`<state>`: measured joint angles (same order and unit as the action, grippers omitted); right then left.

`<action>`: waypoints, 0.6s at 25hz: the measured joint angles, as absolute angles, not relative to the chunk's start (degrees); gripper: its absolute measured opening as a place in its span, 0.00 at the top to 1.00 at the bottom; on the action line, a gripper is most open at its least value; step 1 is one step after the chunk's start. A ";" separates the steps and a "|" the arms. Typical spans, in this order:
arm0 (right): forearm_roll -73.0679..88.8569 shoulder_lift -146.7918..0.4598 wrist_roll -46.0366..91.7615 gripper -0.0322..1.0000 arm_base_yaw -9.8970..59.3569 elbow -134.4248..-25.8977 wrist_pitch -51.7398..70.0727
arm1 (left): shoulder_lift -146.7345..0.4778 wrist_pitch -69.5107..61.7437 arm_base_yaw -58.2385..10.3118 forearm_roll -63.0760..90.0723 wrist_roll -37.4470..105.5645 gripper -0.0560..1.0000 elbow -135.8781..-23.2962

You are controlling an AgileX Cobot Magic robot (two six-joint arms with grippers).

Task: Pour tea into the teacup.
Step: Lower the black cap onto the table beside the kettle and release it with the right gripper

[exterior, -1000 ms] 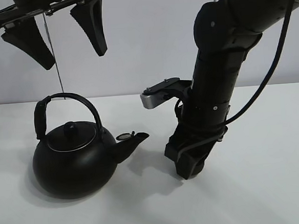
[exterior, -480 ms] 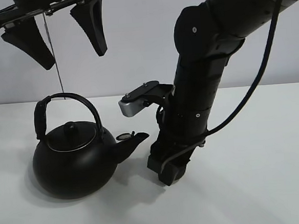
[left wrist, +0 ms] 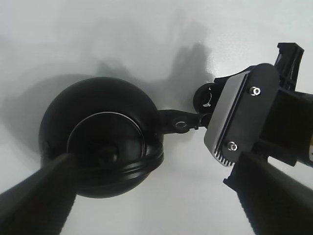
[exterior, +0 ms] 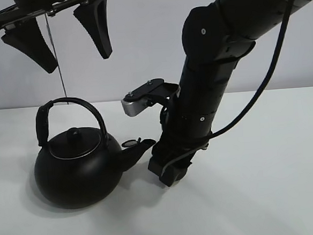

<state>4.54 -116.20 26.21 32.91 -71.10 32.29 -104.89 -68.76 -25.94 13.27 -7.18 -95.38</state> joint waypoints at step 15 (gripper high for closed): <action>4.77 -117.70 25.15 0.58 32.91 -71.93 31.47 | -104.89 -68.76 -25.94 13.27 -7.18 0.35 -95.38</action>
<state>4.77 -117.70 25.15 32.91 -71.93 31.47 -104.89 -68.76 -25.94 13.27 -7.18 -95.38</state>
